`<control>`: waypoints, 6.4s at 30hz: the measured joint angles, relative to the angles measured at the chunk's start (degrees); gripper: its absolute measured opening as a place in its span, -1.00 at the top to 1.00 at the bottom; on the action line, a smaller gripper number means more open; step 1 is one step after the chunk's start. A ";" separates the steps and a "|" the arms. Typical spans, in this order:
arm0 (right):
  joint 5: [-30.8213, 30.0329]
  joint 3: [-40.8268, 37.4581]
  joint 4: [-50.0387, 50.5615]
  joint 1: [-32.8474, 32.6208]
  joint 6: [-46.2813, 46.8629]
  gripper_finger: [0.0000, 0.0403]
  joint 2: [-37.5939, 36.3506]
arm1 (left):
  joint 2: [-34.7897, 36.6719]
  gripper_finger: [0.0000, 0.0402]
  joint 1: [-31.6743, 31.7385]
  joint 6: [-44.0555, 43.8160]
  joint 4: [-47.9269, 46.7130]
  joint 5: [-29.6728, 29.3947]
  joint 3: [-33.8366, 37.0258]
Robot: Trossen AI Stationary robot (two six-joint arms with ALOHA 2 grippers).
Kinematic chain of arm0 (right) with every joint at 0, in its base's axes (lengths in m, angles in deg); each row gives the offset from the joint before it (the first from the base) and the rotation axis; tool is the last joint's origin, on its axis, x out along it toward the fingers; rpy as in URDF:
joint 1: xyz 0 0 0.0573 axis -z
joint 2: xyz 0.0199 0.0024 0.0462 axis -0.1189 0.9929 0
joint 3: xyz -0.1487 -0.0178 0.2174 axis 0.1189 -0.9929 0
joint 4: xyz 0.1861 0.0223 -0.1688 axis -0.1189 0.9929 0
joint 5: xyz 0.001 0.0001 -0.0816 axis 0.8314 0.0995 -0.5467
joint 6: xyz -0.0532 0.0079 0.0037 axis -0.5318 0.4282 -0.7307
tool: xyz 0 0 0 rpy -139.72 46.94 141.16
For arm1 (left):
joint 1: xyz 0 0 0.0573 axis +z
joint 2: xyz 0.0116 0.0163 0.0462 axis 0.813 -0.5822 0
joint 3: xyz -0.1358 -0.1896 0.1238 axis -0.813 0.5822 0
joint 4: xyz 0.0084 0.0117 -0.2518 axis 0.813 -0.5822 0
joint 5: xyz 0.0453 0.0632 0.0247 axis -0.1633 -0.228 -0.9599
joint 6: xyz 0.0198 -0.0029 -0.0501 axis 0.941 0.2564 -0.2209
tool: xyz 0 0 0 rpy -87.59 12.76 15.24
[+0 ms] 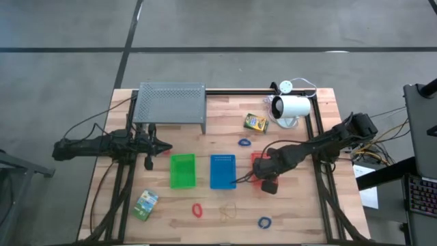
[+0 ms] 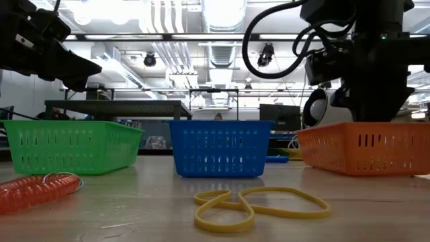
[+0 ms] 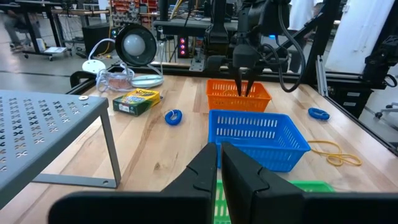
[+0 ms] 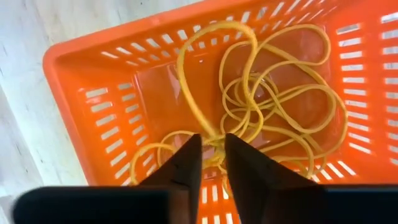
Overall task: Pick & Place Office Desk Supplies
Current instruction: Put the yellow rubber band into the orange bin
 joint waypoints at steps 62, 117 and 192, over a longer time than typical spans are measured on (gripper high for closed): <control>-16.52 25.53 -5.83 -16.09 -49.03 0.41 10.60 | 0.00 0.86 0.02 0.00 -0.01 -0.01 -0.01; 1.57 36.52 -19.13 -12.65 -60.65 0.36 33.23 | 0.00 0.86 0.02 0.00 0.01 0.00 -0.01; 8.77 31.50 -24.55 -8.93 -52.98 0.96 34.32 | 0.00 0.86 0.02 0.00 0.00 0.00 -0.01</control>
